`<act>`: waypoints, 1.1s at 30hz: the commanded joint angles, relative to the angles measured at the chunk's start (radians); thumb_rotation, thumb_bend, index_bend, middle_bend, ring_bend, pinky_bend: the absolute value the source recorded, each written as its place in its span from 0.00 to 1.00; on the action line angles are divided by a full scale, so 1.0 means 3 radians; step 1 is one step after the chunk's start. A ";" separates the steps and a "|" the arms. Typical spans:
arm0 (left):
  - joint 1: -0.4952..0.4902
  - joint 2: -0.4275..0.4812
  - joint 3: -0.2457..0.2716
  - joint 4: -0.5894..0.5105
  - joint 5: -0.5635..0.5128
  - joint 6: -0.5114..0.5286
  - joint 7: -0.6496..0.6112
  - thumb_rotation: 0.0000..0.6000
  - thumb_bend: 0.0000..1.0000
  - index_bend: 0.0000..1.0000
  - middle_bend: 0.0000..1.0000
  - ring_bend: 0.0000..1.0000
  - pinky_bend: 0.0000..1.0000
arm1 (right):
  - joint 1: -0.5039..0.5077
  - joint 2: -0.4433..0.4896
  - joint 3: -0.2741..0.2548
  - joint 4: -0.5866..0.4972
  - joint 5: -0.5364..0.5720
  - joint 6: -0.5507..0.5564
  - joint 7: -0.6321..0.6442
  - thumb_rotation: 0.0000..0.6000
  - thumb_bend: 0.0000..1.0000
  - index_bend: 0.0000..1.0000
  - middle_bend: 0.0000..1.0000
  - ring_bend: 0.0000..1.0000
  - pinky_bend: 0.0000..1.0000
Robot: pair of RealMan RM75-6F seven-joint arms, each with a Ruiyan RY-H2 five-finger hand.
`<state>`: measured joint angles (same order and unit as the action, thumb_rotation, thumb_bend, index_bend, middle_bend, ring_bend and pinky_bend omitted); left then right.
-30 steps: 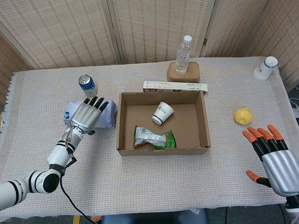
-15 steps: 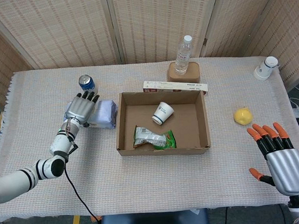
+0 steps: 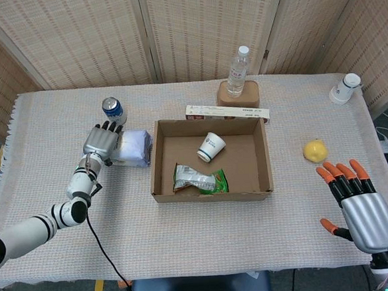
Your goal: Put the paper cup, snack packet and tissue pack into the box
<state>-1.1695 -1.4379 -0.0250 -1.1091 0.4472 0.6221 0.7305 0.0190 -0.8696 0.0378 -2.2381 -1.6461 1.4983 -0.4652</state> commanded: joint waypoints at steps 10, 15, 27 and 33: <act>-0.0080 -0.0299 0.0185 0.0367 -0.0485 -0.0059 0.0193 1.00 0.22 0.00 0.05 0.03 0.27 | 0.0010 0.0022 0.0026 -0.0007 0.0046 0.0023 0.0028 1.00 0.00 0.12 0.10 0.00 0.00; 0.0002 -0.0361 0.0118 0.0389 -0.0229 0.0223 0.0056 1.00 0.30 0.23 0.38 0.32 0.49 | 0.0010 0.0028 0.0027 -0.0008 0.0049 0.0028 0.0033 1.00 0.00 0.12 0.10 0.00 0.00; 0.0220 0.0060 -0.0015 0.0018 0.0377 0.0584 -0.0140 1.00 0.39 0.60 0.73 0.61 0.74 | 0.0025 0.0028 0.0026 -0.0016 0.0086 0.0002 0.0025 1.00 0.00 0.12 0.10 0.00 0.00; 0.0221 0.0600 -0.0059 -0.0579 0.0439 0.0686 -0.0017 1.00 0.39 0.63 0.80 0.66 0.79 | 0.0020 0.0036 0.0004 -0.0040 0.0029 0.0003 0.0033 1.00 0.00 0.12 0.10 0.00 0.00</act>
<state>-1.1054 -1.3228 -0.0329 -1.2141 0.5668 0.8078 0.7064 0.0254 -0.8593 0.0403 -2.2492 -1.6360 1.4993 -0.4560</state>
